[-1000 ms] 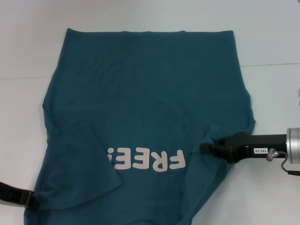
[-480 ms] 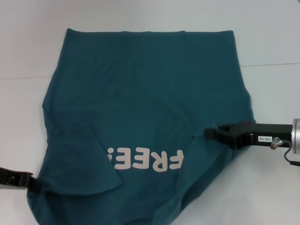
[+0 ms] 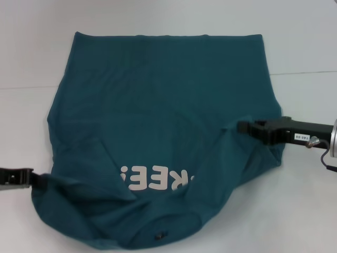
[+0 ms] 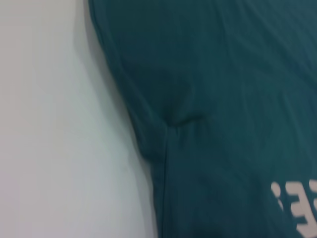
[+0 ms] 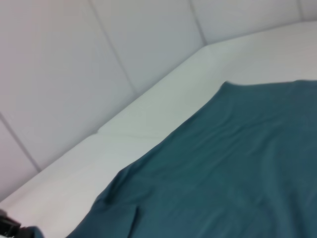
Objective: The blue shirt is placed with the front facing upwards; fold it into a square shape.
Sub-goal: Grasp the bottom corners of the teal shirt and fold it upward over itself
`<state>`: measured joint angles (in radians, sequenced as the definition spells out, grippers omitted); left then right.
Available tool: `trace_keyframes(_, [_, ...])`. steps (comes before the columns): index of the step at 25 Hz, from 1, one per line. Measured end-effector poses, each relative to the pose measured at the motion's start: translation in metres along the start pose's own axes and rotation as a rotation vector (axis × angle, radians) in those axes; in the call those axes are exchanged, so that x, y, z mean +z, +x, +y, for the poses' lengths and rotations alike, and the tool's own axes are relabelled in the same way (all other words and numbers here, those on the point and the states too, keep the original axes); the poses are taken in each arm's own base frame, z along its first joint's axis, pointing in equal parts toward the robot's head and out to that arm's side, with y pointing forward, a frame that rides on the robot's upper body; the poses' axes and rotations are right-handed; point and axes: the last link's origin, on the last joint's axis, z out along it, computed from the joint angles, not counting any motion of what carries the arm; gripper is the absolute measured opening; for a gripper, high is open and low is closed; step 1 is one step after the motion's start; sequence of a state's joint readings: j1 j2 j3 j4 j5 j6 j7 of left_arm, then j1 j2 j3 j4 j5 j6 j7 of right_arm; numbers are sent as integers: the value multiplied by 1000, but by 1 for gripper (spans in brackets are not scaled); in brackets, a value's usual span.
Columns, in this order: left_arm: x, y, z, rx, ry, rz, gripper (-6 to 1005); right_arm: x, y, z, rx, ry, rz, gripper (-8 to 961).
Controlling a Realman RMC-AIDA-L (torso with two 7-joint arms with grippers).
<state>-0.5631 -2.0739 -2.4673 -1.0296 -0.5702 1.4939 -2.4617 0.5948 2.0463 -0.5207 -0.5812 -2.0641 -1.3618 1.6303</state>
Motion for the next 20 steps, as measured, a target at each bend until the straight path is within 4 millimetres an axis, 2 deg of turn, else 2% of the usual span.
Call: trace_keyframes(20, [15,41,1,-18,-11,264,35,-6,-19,-22,48,148,-153,36])
